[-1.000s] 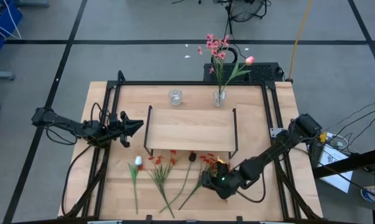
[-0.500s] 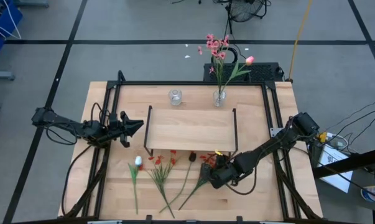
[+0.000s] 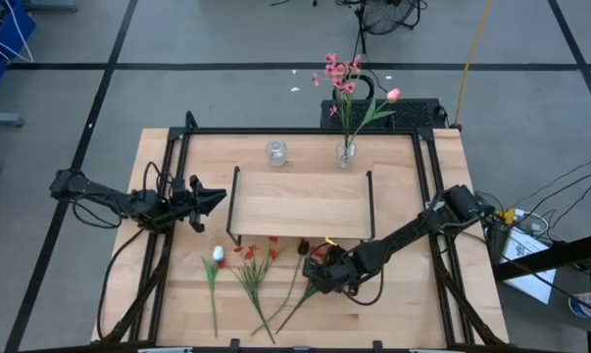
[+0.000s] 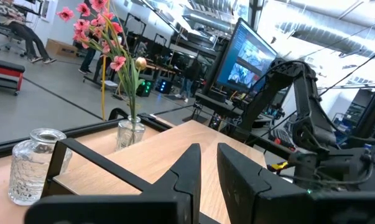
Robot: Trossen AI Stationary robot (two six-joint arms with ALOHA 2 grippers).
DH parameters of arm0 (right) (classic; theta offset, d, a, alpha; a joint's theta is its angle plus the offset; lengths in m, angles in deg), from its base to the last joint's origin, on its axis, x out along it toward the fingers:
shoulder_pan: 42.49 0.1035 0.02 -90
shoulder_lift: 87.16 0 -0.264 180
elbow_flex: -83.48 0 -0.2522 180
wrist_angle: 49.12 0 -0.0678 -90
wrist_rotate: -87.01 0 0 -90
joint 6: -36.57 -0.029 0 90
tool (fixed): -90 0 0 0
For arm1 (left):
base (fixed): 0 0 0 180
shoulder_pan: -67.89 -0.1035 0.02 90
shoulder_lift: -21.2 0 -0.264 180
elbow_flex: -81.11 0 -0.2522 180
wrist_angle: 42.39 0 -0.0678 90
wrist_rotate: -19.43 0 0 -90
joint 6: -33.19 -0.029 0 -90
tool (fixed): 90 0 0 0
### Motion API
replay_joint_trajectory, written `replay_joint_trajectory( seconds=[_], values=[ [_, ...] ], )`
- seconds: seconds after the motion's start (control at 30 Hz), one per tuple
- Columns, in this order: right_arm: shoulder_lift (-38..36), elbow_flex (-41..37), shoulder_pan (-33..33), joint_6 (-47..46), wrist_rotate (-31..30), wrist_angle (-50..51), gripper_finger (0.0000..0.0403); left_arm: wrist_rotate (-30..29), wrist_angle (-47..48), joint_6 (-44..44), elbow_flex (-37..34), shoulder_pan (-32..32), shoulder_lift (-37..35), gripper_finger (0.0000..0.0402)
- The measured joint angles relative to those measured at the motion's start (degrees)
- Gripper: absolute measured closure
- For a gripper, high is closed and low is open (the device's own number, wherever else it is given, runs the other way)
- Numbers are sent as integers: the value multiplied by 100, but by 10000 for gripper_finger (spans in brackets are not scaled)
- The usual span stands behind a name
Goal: Pick and place flowers into a vace then onto a shelf
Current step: Put the right orange flowers into the right transparent flower vase
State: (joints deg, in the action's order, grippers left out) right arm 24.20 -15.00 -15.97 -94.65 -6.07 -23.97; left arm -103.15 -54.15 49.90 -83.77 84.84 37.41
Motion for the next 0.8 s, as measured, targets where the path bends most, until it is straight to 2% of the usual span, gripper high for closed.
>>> replay_joint_trajectory(
  seconds=[0.13, 0.33, 0.47, 0.6, 0.8],
  values=[
    [140, 7, 11, 91, 146, -6, 275, 1, 0, 0, -1, 2, 1, 344],
    [142, -4, 20, 604, 163, -16, 389, 0, 0, -2, 0, 2, 0, 344],
    [43, -25, 47, 799, 128, -118, 397, 0, 0, -1, 0, 1, 1, 344],
    [-389, -16, 226, 872, -628, 101, 400, 0, 1, 0, -2, 0, 2, 344],
    [-1497, 14, 560, 1201, -2020, 641, 401, 0, -2, 0, 0, 0, 2, 344]
  ],
)
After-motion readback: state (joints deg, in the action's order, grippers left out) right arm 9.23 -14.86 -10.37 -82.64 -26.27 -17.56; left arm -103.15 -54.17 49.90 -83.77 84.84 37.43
